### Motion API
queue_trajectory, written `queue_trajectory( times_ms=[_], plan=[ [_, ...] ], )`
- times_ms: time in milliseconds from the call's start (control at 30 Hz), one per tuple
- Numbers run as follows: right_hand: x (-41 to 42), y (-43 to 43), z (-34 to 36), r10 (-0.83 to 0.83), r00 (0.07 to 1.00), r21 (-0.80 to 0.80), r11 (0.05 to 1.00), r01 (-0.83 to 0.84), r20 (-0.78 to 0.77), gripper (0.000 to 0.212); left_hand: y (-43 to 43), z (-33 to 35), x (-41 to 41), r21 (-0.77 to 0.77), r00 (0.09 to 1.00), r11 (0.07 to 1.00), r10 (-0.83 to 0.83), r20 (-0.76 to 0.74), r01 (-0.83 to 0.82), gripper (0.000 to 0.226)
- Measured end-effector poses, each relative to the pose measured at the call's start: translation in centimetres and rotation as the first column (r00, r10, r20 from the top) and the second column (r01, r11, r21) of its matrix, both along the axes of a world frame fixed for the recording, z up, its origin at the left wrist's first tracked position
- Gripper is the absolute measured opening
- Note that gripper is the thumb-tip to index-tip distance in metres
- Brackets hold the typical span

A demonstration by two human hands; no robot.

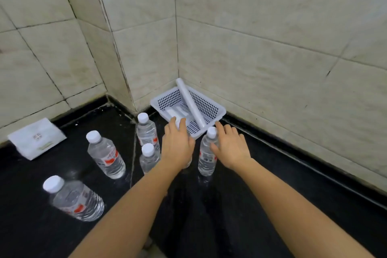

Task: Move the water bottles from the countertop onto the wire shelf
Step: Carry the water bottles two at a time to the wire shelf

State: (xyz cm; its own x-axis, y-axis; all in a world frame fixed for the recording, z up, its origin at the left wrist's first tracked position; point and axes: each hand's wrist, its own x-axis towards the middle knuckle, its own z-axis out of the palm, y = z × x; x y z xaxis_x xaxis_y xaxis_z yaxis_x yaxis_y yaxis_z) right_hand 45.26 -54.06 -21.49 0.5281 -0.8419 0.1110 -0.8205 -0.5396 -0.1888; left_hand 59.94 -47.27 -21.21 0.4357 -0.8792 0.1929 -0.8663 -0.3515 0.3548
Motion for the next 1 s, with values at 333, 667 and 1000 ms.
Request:
queue_trajectory(
  times_ms=[333, 667, 1000],
  plan=[
    [0.2, -2.2, -0.5, 0.104, 0.987, -0.114, 0.986, -0.119, -0.126, 0.053, -3.3, 1.1, 3.2, 0.220, 0.977, 0.965, -0.172, 0.127, 0.141, 0.026],
    [0.7, 2.3, -0.7, -0.001, 0.982, 0.029, 1.000, -0.005, 0.189, 0.031, -1.9, 1.0, 1.9, 0.259, 0.951, 0.939, -0.271, 0.149, 0.227, 0.026],
    [-5.8, 6.4, -0.3, -0.425, 0.734, 0.468, 0.868, 0.165, 0.530, 0.019, 2.4, 0.3, -2.1, 0.114, 0.941, 0.939, -0.332, 0.060, 0.324, 0.024]
  ],
)
